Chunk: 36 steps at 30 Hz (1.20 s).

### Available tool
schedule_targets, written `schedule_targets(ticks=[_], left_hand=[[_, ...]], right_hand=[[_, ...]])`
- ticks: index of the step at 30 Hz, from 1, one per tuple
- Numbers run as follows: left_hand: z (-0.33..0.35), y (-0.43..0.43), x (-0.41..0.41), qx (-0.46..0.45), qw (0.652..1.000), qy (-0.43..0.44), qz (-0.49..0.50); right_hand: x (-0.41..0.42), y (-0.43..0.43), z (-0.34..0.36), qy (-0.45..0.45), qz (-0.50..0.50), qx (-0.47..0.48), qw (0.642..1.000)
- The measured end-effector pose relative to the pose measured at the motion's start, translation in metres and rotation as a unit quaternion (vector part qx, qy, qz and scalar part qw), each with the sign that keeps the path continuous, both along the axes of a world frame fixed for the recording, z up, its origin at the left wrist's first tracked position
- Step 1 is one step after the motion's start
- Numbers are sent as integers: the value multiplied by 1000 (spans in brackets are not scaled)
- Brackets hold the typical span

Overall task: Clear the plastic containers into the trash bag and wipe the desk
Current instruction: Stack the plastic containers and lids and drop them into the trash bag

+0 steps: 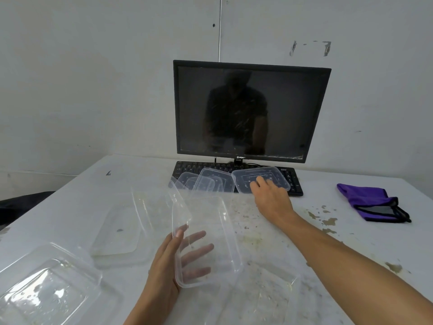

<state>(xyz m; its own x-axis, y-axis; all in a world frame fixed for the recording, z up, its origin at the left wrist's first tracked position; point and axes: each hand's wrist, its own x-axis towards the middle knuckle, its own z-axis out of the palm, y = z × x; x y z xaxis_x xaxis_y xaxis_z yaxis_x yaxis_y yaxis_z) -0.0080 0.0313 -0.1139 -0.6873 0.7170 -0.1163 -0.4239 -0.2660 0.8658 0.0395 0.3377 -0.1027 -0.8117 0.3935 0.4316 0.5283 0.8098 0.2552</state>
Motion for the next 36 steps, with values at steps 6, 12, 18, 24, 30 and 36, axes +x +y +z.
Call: schedule_targets(ticks=[6, 12, 18, 24, 30, 36], left_hand=[[3, 0, 2, 0, 1000, -4, 12], [5, -3, 9, 10, 999, -17, 33], [18, -8, 17, 11, 998, -50, 41], [41, -28, 20, 52, 993, -108, -6], [53, -59, 21, 49, 987, -128, -83], [63, -68, 26, -5, 997, -18, -73]], right_hand=[[19, -31, 47, 189, 135, -9, 973], [52, -78, 85, 325, 178, -145, 918], [75, -137, 97, 273, 301, -145, 902], [99, -169, 76, 220, 375, -162, 886], [110, -188, 68, 187, 415, -217, 864], [115, -195, 69, 104, 373, -283, 877]])
